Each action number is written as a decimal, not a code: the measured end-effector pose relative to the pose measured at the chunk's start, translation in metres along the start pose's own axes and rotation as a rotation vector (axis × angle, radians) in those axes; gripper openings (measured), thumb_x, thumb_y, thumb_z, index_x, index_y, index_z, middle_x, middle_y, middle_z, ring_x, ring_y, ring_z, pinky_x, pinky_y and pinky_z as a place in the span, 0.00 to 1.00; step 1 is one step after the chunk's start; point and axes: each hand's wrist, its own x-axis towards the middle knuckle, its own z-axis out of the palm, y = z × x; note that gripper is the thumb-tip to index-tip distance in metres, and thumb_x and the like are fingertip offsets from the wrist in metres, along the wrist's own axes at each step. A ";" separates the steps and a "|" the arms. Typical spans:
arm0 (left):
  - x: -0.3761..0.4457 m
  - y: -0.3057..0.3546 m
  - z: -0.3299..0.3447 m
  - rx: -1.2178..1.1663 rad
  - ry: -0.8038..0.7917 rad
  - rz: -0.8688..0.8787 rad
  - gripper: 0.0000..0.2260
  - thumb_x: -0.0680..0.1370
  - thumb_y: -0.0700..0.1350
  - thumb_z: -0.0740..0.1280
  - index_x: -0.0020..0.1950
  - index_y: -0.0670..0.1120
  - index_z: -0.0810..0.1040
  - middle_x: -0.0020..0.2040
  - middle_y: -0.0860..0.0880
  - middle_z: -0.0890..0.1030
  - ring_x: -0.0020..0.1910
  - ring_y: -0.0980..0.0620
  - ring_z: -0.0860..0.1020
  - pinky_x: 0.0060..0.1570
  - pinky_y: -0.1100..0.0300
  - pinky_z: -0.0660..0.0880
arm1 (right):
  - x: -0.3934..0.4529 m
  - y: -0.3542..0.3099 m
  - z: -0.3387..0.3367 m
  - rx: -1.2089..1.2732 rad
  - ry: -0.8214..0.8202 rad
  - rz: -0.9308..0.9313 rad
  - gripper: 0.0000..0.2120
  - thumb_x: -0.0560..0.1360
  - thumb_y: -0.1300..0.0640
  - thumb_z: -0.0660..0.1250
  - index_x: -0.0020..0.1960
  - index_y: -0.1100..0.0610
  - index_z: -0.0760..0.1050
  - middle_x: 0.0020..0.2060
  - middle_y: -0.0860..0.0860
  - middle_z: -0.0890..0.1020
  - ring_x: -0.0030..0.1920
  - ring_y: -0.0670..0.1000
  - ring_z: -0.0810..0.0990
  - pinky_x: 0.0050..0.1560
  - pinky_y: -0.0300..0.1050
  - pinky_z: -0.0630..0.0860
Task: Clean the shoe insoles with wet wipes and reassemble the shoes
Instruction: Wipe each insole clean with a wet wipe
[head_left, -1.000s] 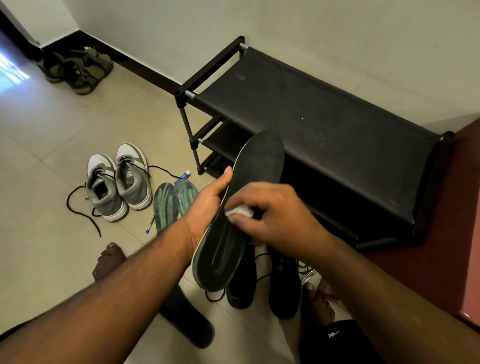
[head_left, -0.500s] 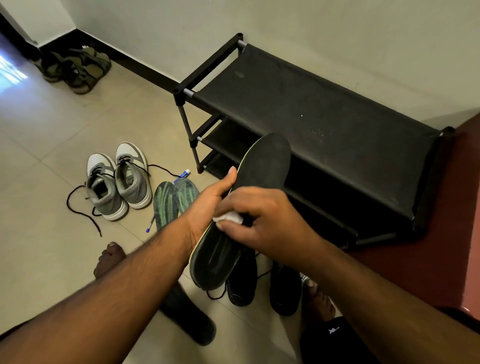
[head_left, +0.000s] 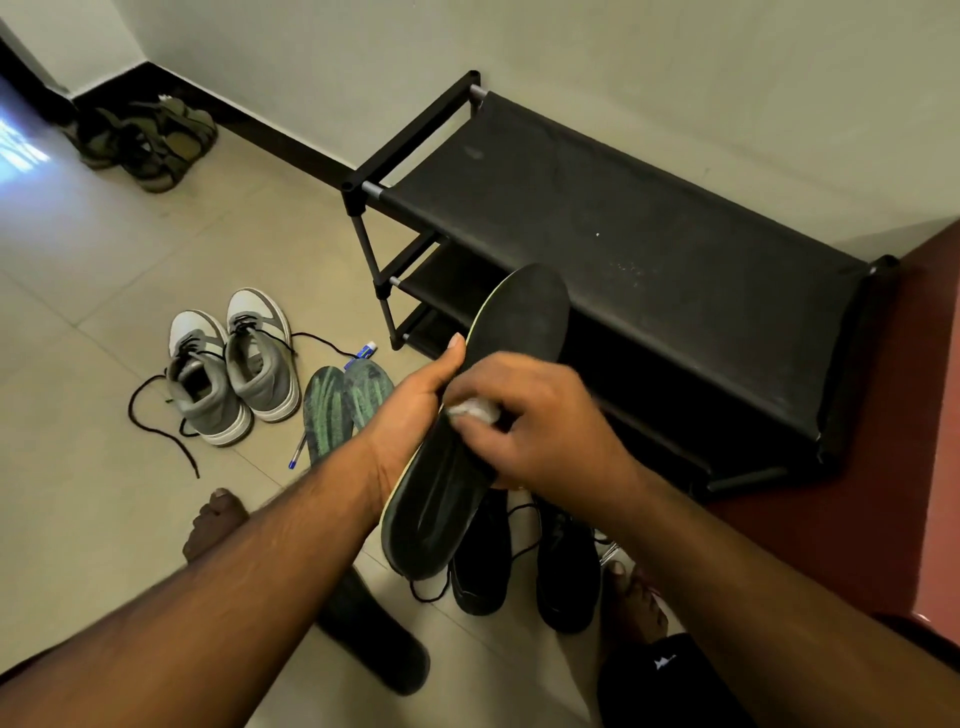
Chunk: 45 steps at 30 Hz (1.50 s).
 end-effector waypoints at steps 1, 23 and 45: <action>0.000 0.000 -0.001 0.001 0.007 0.017 0.31 0.80 0.63 0.58 0.34 0.40 0.86 0.35 0.41 0.83 0.33 0.47 0.84 0.32 0.57 0.82 | -0.001 -0.003 0.001 0.006 -0.050 -0.044 0.07 0.72 0.63 0.70 0.49 0.59 0.82 0.44 0.51 0.83 0.46 0.47 0.80 0.47 0.46 0.79; 0.000 0.007 -0.016 -0.094 -0.012 0.099 0.24 0.80 0.60 0.59 0.57 0.42 0.83 0.50 0.41 0.84 0.45 0.45 0.84 0.53 0.48 0.79 | 0.000 -0.002 0.005 0.074 0.010 0.006 0.05 0.72 0.64 0.71 0.48 0.59 0.82 0.42 0.50 0.82 0.43 0.46 0.80 0.47 0.39 0.77; -0.019 0.023 -0.019 0.109 -0.062 0.030 0.27 0.80 0.62 0.55 0.63 0.42 0.79 0.62 0.35 0.79 0.51 0.40 0.83 0.39 0.42 0.81 | 0.010 0.042 -0.036 -0.241 -0.179 0.134 0.11 0.71 0.64 0.70 0.49 0.52 0.83 0.46 0.43 0.81 0.46 0.41 0.79 0.48 0.42 0.78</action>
